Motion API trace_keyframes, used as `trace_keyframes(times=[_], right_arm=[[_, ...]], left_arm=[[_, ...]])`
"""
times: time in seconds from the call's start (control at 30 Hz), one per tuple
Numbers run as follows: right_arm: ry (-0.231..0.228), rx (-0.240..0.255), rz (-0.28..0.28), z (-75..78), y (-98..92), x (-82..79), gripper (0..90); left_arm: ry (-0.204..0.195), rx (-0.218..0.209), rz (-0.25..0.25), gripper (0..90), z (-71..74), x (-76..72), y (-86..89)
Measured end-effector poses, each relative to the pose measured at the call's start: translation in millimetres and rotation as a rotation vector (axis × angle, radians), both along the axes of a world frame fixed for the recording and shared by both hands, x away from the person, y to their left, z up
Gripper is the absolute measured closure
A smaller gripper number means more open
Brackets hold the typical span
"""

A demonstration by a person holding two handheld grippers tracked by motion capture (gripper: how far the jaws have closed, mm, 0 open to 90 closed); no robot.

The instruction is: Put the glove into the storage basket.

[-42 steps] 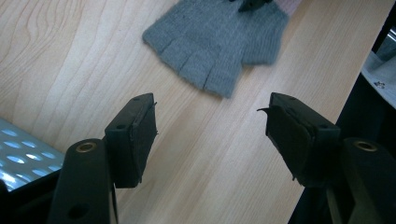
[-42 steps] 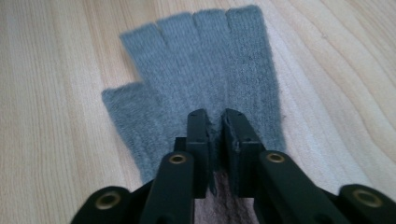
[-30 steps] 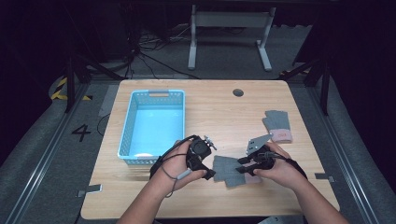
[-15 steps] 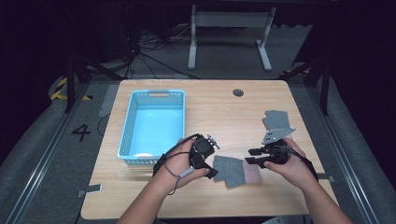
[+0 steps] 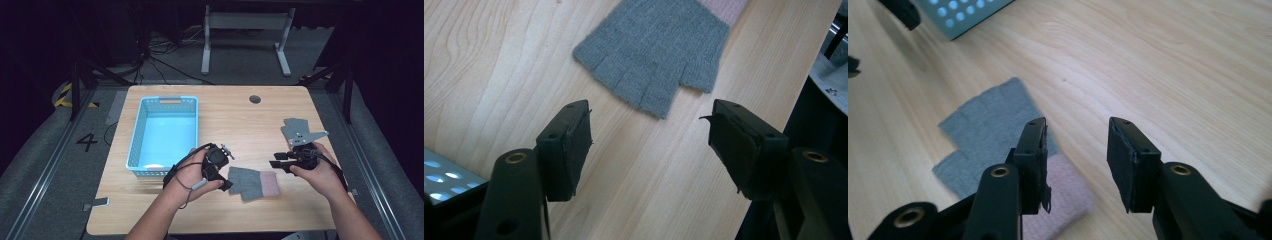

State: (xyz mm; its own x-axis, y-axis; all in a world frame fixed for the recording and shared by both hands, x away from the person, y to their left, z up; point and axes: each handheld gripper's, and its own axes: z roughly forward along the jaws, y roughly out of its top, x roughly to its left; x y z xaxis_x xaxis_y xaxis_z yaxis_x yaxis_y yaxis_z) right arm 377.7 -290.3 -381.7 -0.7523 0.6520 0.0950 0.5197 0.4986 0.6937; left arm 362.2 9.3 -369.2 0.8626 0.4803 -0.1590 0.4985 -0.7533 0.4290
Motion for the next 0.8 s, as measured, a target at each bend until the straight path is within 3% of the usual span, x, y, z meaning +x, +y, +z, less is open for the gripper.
trace_keyframes(times=[0.13, 0.4, 0.8], right_arm=[[-0.004, 0.008, -0.066, 7.5, -10.0, 9.3, 60.6], [0.019, -0.029, -0.198, 14.1, -32.0, 40.1, 60.0], [0.078, -0.076, -0.317, 3.1, -50.8, 81.5, 59.5]], left_arm=[[0.002, 0.0, 0.011, 34.1, 0.7, 0.4, 2.3], [-0.001, -0.006, 0.02, 34.0, 1.9, 1.5, 6.2], [0.005, -0.008, 0.033, 33.8, 1.3, 1.7, 10.9]])
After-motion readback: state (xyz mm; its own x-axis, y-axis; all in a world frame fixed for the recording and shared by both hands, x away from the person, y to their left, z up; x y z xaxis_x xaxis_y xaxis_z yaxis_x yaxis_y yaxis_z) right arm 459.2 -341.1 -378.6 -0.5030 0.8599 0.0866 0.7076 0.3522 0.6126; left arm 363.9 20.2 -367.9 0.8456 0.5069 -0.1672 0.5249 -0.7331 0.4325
